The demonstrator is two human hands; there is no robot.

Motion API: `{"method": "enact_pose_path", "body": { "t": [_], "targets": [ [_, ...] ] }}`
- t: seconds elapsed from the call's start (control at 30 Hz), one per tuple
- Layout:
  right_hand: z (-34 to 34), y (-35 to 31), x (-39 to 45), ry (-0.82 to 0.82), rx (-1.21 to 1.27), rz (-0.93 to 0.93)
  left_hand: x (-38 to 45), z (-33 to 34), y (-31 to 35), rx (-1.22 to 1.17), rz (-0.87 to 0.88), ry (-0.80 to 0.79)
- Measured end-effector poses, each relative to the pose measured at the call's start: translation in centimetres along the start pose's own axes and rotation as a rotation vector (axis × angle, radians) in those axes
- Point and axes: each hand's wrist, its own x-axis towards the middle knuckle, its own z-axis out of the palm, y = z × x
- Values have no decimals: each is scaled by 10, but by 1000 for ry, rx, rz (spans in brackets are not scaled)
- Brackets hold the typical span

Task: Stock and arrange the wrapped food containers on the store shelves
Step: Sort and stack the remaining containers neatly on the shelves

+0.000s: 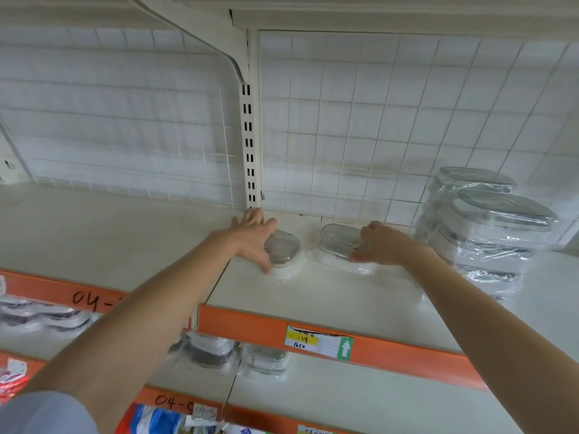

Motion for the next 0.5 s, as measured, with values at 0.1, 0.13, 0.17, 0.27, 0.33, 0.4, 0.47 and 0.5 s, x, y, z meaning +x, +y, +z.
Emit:
{"method": "enact_pose_path", "body": {
  "t": [0.1,0.13,0.17,0.27,0.33,0.4,0.47,0.5],
  "targets": [
    [4,1,-7,-6,17,-2,0,-4,-5,-143,-10,-81],
    [4,1,-10,-9,22,5,-1,-5,-9,-214,-14,-87],
    [5,1,-13,-6,37,15,-2,-6,-15,-276,-28,-68],
    [10,0,-21,52,92,19,-6,-18,-23,-491,-96,108],
    [12,2,-23,68,87,-36,-2,-29,-13,-638,-80,234],
    [10,6,-22,15,225,-75,2,-37,9,-660,19,278],
    [4,9,-19,-21,503,-37,8,-39,36,-617,106,280],
    [0,10,-18,16,577,-13,12,-37,49,-598,134,279]
  ]
}}
